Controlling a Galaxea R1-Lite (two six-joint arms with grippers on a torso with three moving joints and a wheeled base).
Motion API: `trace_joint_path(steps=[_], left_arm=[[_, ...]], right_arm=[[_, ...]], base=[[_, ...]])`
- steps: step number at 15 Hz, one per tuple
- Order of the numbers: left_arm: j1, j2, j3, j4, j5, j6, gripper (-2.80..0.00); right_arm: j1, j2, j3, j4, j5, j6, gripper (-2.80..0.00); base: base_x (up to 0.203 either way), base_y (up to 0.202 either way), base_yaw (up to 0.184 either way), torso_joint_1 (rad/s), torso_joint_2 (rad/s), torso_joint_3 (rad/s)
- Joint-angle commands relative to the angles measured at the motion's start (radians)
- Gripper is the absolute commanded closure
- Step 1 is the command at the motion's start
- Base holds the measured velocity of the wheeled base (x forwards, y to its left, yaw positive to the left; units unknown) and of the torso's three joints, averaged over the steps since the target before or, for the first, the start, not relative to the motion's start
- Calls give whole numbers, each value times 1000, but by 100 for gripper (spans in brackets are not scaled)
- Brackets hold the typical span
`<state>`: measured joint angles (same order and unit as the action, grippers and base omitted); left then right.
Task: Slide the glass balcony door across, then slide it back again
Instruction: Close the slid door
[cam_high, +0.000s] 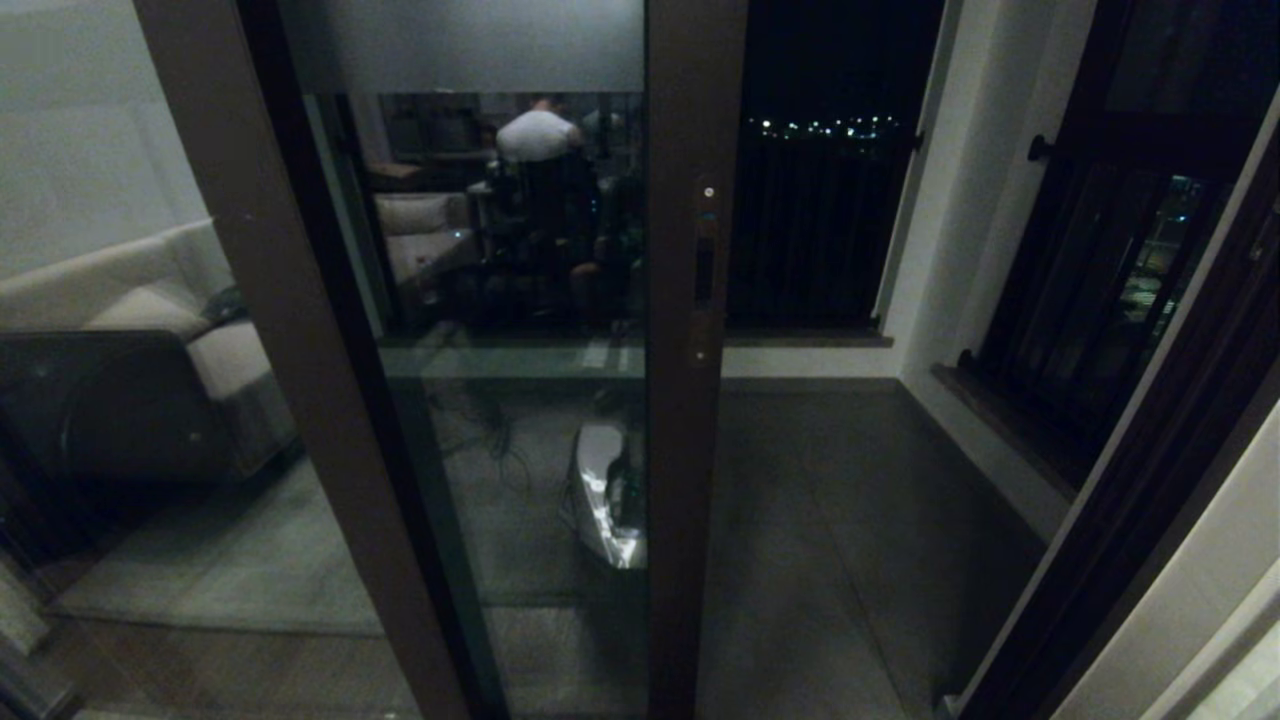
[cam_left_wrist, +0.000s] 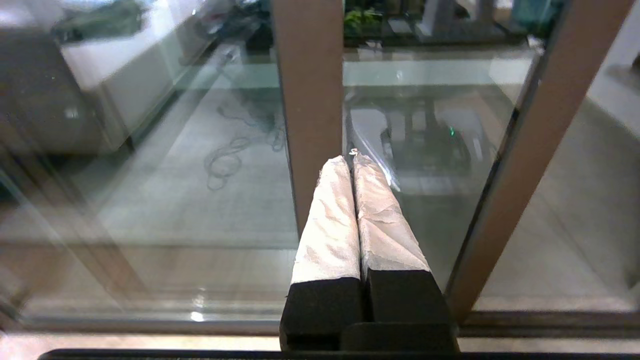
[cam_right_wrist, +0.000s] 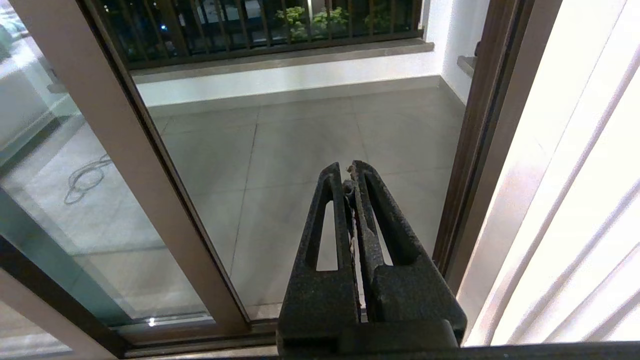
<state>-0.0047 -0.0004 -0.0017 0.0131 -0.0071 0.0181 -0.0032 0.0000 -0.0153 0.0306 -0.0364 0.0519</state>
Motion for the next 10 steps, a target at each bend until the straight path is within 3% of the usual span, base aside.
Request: trace_joint_path(steps=[1,7,10], left_arm=[[0,-1,2,-5,4,-18,0],[0,-1,3,-5,6,-18,0],[0,-1,3,-5,6,-18,0]], right_arm=[[0,2,0,0,1,0,0],[-1,1,-3,-3,-1,-2,0],[0,94,-172,4,26,0,0]], base=[[0,0,0,0,0,0],[0,0,0,0,0,0],[0,0,0,0,0,0]])
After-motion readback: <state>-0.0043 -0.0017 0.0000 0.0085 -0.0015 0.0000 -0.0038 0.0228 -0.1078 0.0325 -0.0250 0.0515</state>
